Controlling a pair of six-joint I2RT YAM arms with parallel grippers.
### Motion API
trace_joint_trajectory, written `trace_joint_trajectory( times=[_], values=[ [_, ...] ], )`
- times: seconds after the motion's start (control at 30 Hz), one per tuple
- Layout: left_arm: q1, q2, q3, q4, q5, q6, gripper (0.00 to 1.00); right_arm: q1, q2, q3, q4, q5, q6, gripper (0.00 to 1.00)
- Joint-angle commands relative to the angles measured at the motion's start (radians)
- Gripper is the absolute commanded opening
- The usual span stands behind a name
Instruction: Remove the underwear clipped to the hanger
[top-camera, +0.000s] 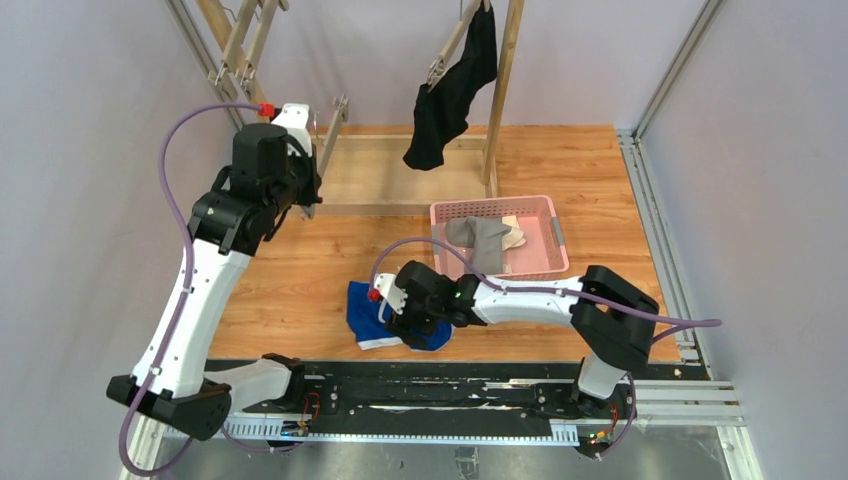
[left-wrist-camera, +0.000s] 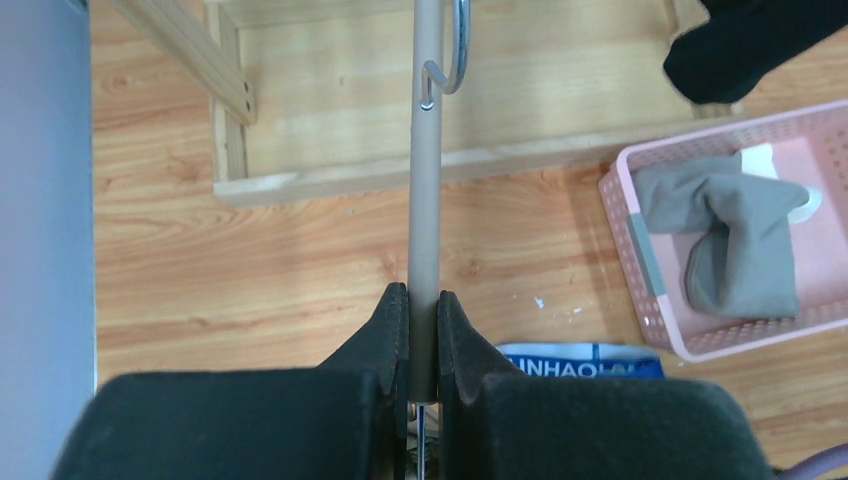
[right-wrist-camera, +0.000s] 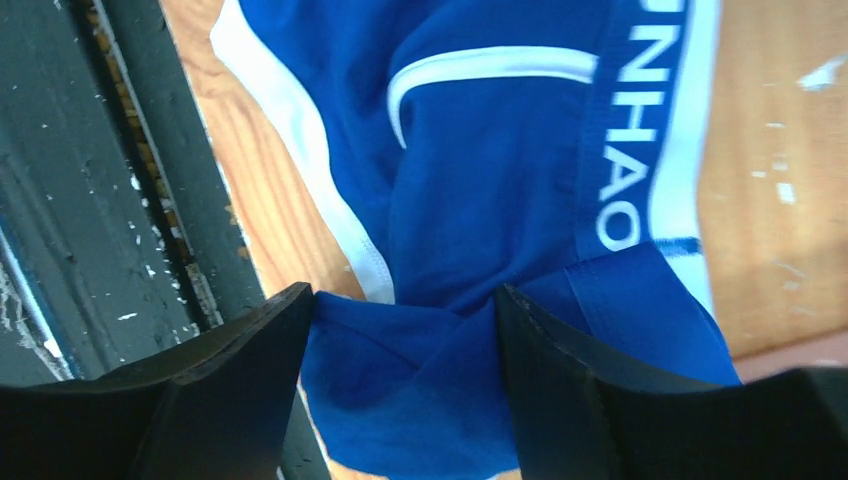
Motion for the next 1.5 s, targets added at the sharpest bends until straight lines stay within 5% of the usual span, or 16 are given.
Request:
trace_joint_trajectory(
  times=[0.0, 0.13, 0.2, 0.23, 0.57, 0.97, 1.47],
  values=[
    [0.003, 0.072, 0.131, 0.031, -0.008, 0.025, 0.0, 0.027, 0.067, 0.027, 0.013, -0.07, 0.046, 0.63],
    [0.021, 0.138, 0.221, 0.012, 0.007, 0.048, 0.0, 0.028, 0.112, 0.035, 0.005, -0.06, 0.076, 0.39],
    [0.062, 0.168, 0.268, 0.009, 0.045, 0.051, 0.0, 0.028, 0.107, 0.03, 0.003, -0.057, 0.089, 0.09],
    [0.08, 0.185, 0.292, 0.006, 0.071, 0.05, 0.0, 0.028, 0.097, 0.028, 0.002, -0.054, 0.095, 0.02],
    [0.12, 0.328, 0.575, -0.024, 0.12, 0.058, 0.0, 0.028, -0.228, 0.073, -0.095, 0.146, 0.079, 0.01],
    [0.136, 0.433, 0.742, -0.016, 0.145, 0.067, 0.0, -0.027, -0.54, 0.169, -0.136, 0.698, -0.076, 0.0],
    [0.188, 0.528, 0.862, 0.047, 0.237, 0.046, 0.0, -0.544, -0.57, 0.073, 0.018, 0.417, -0.049, 0.0]
  ],
)
